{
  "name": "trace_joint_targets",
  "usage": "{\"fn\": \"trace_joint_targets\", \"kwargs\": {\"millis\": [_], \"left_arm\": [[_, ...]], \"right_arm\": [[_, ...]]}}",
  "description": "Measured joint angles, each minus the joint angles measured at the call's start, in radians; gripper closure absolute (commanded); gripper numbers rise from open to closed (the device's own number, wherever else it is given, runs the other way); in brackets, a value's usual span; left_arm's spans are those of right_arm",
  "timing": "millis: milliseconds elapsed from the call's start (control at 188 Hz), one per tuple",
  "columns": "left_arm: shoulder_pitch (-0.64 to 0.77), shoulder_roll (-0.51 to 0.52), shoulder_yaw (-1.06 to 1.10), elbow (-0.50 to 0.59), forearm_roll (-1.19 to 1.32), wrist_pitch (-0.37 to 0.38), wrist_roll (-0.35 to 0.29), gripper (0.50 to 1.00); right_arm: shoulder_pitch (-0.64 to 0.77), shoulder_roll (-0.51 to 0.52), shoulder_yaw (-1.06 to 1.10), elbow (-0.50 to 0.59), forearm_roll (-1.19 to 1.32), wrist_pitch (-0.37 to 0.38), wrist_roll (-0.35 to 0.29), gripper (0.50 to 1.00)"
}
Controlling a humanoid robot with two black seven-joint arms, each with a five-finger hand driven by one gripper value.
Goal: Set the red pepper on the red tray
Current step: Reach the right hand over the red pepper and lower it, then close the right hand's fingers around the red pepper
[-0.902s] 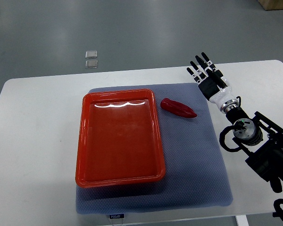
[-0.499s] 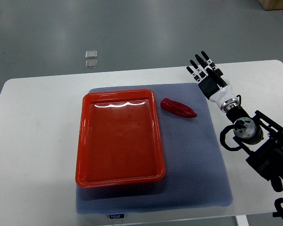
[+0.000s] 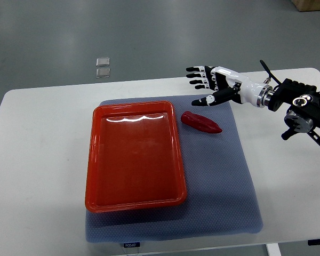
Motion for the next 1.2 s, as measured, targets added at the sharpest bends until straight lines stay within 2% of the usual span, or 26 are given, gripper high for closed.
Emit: {"fn": "trace_joint_targets", "kwargs": {"millis": [175,425,839,1200], "left_arm": [[0.000,0.000,0.000,-0.009,0.000,0.000,0.000,0.500],[0.000,0.000,0.000,-0.009,0.001,0.000,0.001,0.500],[-0.006,0.000,-0.001,-0.009,0.001,0.000,0.001,0.500],[-0.006,0.000,-0.002,-0.007,0.001,0.000,0.001,0.500]], "right_arm": [[0.134,-0.042,-0.241,0.010,-0.047,-0.066,-0.092,0.583],[0.177,-0.017,-0.305,0.006,-0.037,-0.142,-0.203,0.585],[0.153,0.033,-0.305,0.007,-0.014,-0.179,-0.211,0.591],[0.125,0.077,-0.349,-0.020,-0.030,-0.232,-0.211,0.650]]}}
